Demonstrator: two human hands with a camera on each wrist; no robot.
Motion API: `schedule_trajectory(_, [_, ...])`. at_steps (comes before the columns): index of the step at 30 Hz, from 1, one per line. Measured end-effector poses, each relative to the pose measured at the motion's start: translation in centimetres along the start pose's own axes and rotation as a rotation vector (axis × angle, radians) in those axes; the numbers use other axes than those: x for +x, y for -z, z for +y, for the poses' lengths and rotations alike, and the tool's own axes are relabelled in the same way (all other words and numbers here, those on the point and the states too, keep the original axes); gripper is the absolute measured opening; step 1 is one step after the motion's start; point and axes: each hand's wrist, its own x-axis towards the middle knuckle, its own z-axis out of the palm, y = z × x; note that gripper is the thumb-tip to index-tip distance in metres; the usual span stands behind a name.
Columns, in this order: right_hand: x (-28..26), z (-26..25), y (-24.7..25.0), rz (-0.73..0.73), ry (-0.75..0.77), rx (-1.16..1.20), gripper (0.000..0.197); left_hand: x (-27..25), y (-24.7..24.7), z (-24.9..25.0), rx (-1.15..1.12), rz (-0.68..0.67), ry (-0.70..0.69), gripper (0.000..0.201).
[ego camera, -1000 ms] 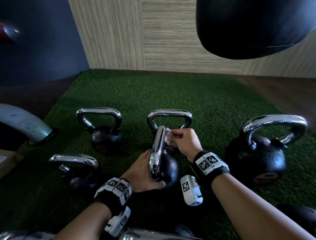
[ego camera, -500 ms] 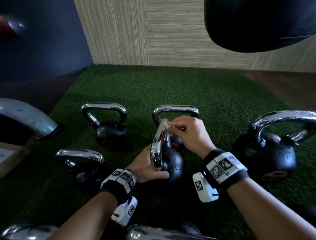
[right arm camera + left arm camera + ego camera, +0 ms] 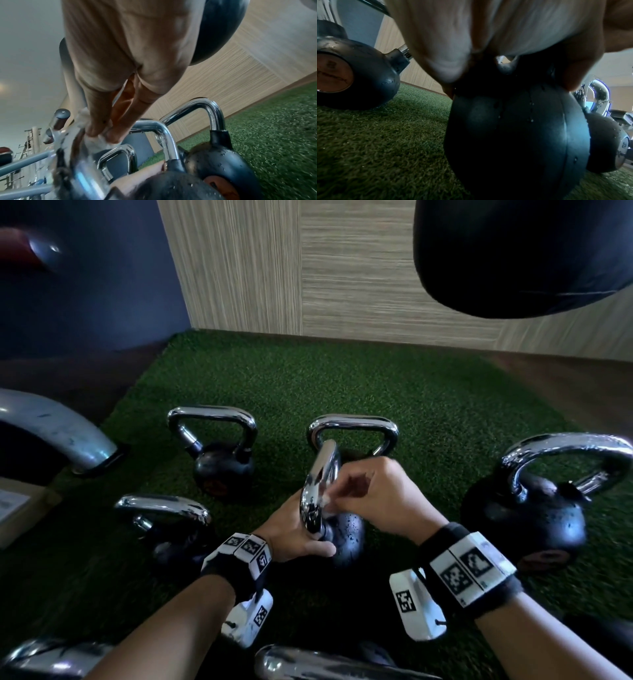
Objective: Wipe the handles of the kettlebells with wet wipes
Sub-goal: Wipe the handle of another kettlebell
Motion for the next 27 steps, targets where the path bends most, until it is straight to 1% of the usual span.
schedule_trajectory(1, [-0.4,0.2,-0.4,-0.040,0.002,0.001,0.017,0.0,0.0,0.2,-0.002,-0.008,-0.005,0.091])
schedule_trajectory(3, [-1.1,0.6,-1.0,-0.083,-0.014,0.045,0.016,-0.1,-0.1,0.4,-0.009,-0.018,-0.014,0.088])
schedule_trajectory(4, [-1.3,0.7,-1.0,-0.087,-0.027,0.073,0.016,0.0,-0.1,0.4,-0.007,-0.018,-0.016,0.088])
schedule_trajectory(6, [-1.3,1.2,-0.9,-0.085,-0.073,0.142,0.016,0.1,-0.1,0.1,0.020,-0.003,-0.006,0.097])
schedule_trajectory(7, [-1.4,1.5,-1.0,-0.085,-0.096,0.180,0.017,0.1,0.0,-0.1,0.030,0.006,0.024,0.099])
schedule_trajectory(9, [-1.7,1.9,-1.4,-0.088,-0.104,0.173,0.019,-0.1,0.0,-0.7,0.028,-0.001,0.103,0.091])
schedule_trajectory(11, [-2.0,2.5,-1.9,-0.100,-0.107,0.102,0.020,-0.3,0.0,-1.0,0.029,-0.013,0.114,0.080])
schedule_trajectory(13, [-2.2,2.8,-2.0,-0.117,-0.121,0.091,0.021,-0.3,0.0,-1.0,0.036,-0.008,0.127,0.074])
schedule_trajectory(14, [-2.1,2.7,-1.8,-0.125,-0.121,0.101,0.022,-0.3,-0.1,-0.6,0.033,-0.014,0.130,0.077])
schedule_trajectory(15, [-1.9,2.7,-1.6,-0.128,-0.124,0.124,0.025,-0.4,-0.1,0.0,0.040,-0.028,0.126,0.085])
schedule_trajectory(17, [-1.3,2.7,-1.1,-0.131,-0.170,0.193,0.033,-0.7,-0.1,1.6,0.139,-0.050,0.125,0.101])
schedule_trajectory(18, [-1.0,2.7,-1.0,-0.158,-0.202,0.197,0.033,-1.0,-0.3,2.3,0.170,-0.051,0.142,0.104])
schedule_trajectory(20, [-0.3,2.8,-1.0,-0.276,-0.239,0.100,0.024,-1.7,-0.5,3.3,0.154,-0.042,0.104,0.105])
schedule_trajectory(22, [0.1,2.5,-1.2,-0.383,-0.251,-0.020,0.015,-2.2,-0.8,3.2,0.115,-0.017,-0.030,0.102])
schedule_trajectory(23, [0.2,2.4,-1.2,-0.404,-0.258,-0.042,0.010,-2.5,-0.7,3.1,0.106,-0.001,-0.068,0.099])
schedule_trajectory(25, [0.0,2.2,-1.2,-0.417,-0.249,-0.008,0.003,-2.6,-0.7,2.8,0.146,0.010,-0.058,0.092])
schedule_trajectory(27, [-0.5,2.5,-1.1,-0.420,-0.231,0.122,0.009,-2.5,-0.9,2.7,0.168,0.014,-0.058,0.093])
